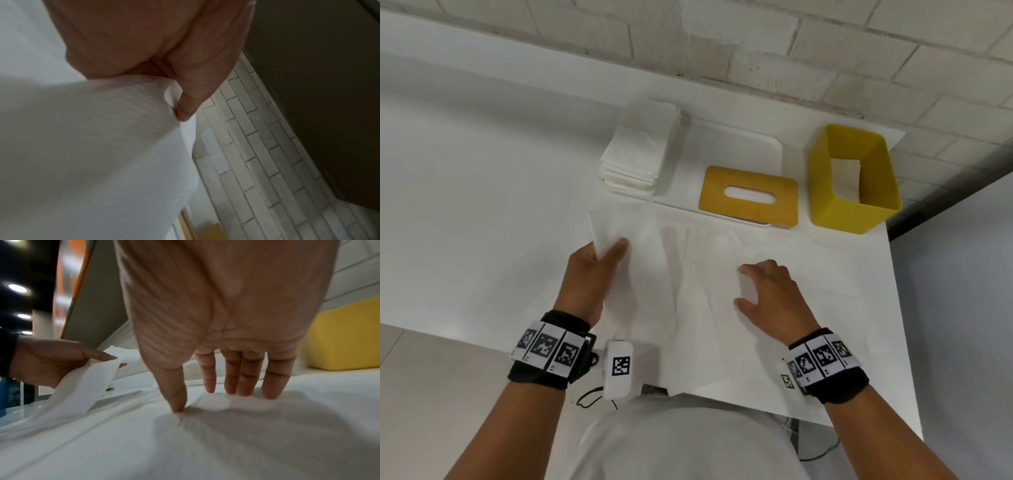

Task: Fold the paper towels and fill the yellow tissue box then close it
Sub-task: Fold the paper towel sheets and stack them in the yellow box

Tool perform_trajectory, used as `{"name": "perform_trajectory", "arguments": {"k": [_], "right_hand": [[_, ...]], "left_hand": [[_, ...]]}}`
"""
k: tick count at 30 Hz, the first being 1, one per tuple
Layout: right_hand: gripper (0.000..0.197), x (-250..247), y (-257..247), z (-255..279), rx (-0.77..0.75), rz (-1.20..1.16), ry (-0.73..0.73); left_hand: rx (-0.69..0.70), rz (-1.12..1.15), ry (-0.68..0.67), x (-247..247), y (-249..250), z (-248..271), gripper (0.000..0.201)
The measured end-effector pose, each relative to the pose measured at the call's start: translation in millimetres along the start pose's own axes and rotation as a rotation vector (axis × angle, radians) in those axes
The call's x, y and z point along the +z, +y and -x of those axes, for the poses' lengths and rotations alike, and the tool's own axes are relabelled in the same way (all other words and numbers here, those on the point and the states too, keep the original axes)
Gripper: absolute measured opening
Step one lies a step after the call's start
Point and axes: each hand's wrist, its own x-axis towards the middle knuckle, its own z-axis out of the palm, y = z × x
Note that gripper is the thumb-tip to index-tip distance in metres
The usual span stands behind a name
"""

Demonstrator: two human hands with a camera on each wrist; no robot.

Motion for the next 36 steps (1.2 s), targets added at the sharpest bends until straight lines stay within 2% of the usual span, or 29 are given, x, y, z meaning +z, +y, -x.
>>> {"name": "perform_trajectory", "arguments": {"k": [6,10,13,18,21,25,29,32,34,36], "right_hand": [[0.073,2,-18,-5,0.079,-0.046,0.009],[0.077,5,-48,-9,0.048,0.026,-0.001],[0.071,12,-67,-12,0.071,0.093,0.023],[0.044,16,-62,-16,0.113,-0.029,0.083],[0.048,15,-52,-13,0.167,-0.100,0.145],[0.049,10,-41,-18,0.224,-0.137,0.149],[0.043,9,-38,-23,0.192,-0.167,0.175],[0.035,14,-47,-21,0.085,-0.260,0.195],[0.042,20,-56,-20,0.040,-0.231,0.156],[0.052,24,-63,-22,0.056,-0.122,0.122]], "left_hand": [[-0.052,0.002,0.017,-12,-18,7,0.018],[-0.052,-0.017,0.009,-8,-24,8,0.018],[-0.043,-0.028,0.004,-7,-26,8,0.017],[-0.047,-0.047,-0.004,-10,-29,8,0.017],[-0.050,-0.064,-0.008,-11,-29,7,0.015],[-0.053,-0.082,-0.016,-11,-31,6,0.015],[-0.066,-0.110,-0.025,-10,-30,6,0.018],[-0.074,-0.122,-0.022,-9,-27,6,0.031],[-0.066,-0.136,-0.018,-7,-25,6,0.029],[-0.064,-0.131,-0.012,-5,-21,6,0.026]]}}
